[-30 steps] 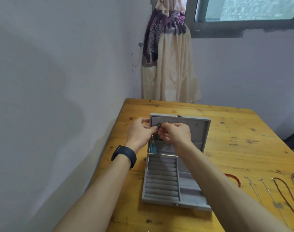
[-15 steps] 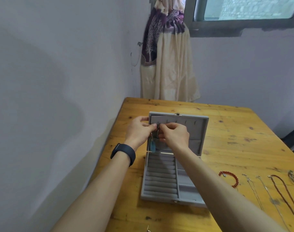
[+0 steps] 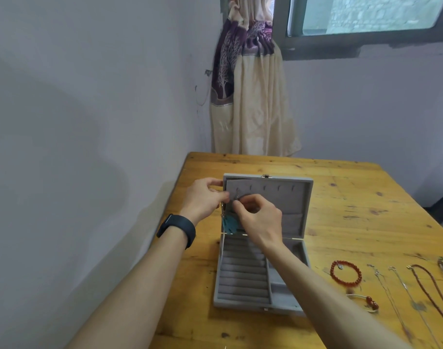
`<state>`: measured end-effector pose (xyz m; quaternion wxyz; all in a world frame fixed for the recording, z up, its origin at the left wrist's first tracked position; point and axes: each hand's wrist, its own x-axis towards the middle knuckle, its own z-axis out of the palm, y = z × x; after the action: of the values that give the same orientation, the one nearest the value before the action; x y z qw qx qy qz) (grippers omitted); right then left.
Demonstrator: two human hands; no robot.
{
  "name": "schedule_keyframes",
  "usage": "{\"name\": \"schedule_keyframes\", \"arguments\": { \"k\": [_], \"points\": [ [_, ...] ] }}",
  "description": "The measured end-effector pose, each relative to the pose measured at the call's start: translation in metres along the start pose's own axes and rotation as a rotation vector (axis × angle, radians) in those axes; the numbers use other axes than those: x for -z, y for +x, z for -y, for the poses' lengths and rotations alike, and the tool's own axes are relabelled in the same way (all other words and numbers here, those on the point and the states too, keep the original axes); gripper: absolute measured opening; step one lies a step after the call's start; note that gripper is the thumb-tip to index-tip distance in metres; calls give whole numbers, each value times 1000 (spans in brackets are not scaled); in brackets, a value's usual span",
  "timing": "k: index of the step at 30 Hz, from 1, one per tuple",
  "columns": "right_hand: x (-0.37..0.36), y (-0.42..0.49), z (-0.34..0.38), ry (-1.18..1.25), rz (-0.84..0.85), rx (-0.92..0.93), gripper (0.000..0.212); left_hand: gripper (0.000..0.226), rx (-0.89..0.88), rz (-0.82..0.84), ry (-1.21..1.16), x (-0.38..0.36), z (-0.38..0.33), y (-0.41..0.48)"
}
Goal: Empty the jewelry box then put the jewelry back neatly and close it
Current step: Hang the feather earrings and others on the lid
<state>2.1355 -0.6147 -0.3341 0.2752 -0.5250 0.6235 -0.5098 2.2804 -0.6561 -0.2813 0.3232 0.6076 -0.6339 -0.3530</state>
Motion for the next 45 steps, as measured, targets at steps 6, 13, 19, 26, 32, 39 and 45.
{"name": "schedule_keyframes", "arguments": {
  "k": [6,13,19,26,32,39,45],
  "points": [
    [-6,8,4,-170,-19,36,25,43,4,32,-25,2,-1,-3],
    [11,2,-2,-11,45,-22,21,24,5,28,-161,1,-4,-14],
    [33,-1,8,316,251,-37,14,17,-35,109,-181,2,-21,-24],
    [51,15,28,276,271,51,19,14,-40,76,-191,3,-49,-18],
    [52,32,23,150,259,84,17,15,-50,51,-185,0,-52,-12],
    [45,42,18,-49,191,163,10,14,-114,-1,-26,-6,-38,-2],
    [35,44,12,-177,78,307,10,14,-237,-107,122,-9,-35,0]
  ]
}}
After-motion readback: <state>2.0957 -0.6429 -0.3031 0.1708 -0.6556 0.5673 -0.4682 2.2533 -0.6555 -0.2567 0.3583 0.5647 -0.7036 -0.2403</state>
